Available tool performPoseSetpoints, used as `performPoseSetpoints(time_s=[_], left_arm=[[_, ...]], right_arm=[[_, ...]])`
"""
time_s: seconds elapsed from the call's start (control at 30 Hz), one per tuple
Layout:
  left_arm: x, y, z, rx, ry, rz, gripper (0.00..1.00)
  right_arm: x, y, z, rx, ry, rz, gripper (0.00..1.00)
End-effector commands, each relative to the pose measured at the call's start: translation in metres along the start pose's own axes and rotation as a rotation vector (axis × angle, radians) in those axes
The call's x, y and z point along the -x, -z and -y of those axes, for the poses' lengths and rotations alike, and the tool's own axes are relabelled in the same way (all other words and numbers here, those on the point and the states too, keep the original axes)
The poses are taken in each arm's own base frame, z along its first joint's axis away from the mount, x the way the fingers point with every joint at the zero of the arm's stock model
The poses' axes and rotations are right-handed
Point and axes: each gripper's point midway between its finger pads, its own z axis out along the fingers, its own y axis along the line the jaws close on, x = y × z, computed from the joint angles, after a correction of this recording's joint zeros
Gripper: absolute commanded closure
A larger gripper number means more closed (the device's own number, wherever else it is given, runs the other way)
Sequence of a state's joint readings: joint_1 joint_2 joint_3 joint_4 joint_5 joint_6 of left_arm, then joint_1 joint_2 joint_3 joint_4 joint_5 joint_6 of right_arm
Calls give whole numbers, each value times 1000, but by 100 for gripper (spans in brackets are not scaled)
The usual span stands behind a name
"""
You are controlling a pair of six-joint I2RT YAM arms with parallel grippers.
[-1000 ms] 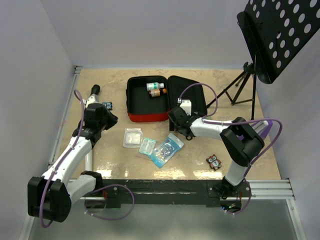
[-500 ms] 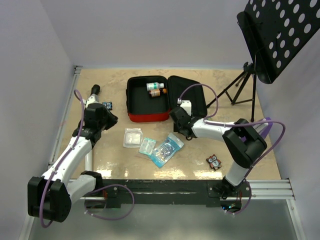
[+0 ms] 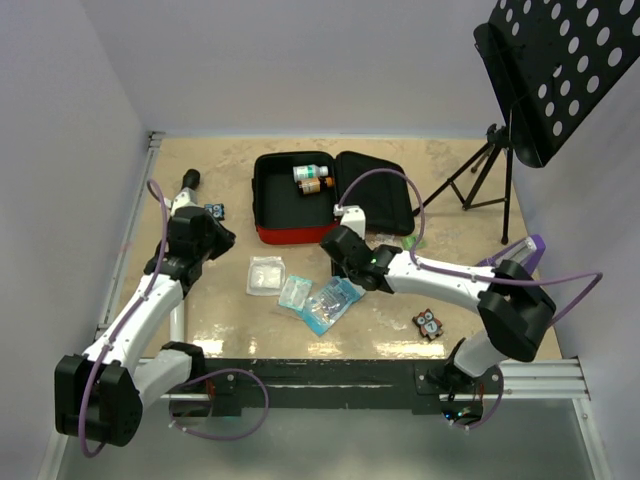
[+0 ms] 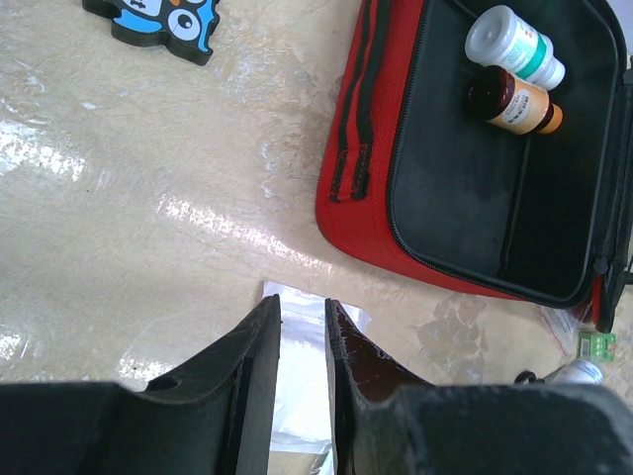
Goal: Organize the medicine kit
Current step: Pick up the medical item at the center of the board, then place the medical item at the medicine box.
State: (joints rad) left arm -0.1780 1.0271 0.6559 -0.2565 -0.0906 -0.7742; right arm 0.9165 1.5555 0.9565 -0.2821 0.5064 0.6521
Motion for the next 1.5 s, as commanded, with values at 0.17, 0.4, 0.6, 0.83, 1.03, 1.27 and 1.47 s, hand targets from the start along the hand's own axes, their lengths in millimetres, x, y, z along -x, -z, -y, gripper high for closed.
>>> performPoseSetpoints(time_s=[0.17,0.4,0.6,0.83,1.03,1.27,1.47], left_arm=[[3,4,1,-11,1,21,71],[2,4,1,-12,2,18,71],[5,6,1,-9,0,29,71],[6,4,-2,7,-16,29,71],[6,3,-4,21,-22,25,71],[8,4,-8,39,-33,36,71],[8,4,-8,41,-38,34,71]], right_arm=[[87,80,-51,147,-106,172,73],[125,50,-71,101,-69,232,72],[148,-11,-87,70,-99,237,72],[164,-70,-88,43,-146,217,72],[173,-98,-97,37,-138,199,50],[184,-95,-98,52,-114,220,23],[178,-87,-102,112,-11,210,49]])
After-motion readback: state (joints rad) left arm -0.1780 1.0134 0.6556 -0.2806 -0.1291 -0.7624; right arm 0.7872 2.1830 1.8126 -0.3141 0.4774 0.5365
